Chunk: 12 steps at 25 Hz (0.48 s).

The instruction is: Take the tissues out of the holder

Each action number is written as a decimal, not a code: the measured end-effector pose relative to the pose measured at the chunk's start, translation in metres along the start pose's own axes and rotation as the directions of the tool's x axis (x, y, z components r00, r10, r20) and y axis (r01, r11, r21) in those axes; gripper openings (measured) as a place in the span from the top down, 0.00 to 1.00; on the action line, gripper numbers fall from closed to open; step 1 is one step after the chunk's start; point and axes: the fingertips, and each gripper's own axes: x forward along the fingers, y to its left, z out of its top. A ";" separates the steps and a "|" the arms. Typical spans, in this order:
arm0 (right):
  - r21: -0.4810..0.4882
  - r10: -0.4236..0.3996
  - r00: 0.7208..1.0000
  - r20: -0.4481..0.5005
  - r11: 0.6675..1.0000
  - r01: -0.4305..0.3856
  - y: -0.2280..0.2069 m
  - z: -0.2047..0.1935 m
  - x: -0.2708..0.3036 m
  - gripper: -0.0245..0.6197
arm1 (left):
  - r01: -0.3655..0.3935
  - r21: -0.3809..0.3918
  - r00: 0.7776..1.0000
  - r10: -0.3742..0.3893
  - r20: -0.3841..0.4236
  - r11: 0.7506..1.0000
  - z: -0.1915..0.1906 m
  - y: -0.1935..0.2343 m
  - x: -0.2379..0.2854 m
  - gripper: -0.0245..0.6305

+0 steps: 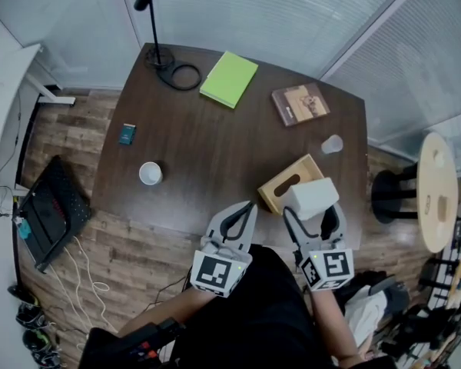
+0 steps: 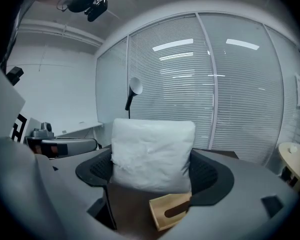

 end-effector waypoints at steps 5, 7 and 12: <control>-0.005 0.012 0.999 0.035 1.000 -0.012 0.003 0.007 -0.004 0.25 | -0.028 0.020 1.000 0.028 0.006 0.999 0.003 0.000 -0.003 0.96; -0.031 0.024 0.997 0.072 0.999 -0.021 0.003 0.013 -0.006 0.25 | -0.033 0.032 0.999 0.033 0.015 0.999 0.007 -0.003 -0.001 0.96; -0.044 0.063 0.987 0.150 0.997 -0.057 0.001 0.022 -0.015 0.25 | -0.065 0.054 0.997 0.063 0.035 0.996 0.013 -0.013 0.002 0.96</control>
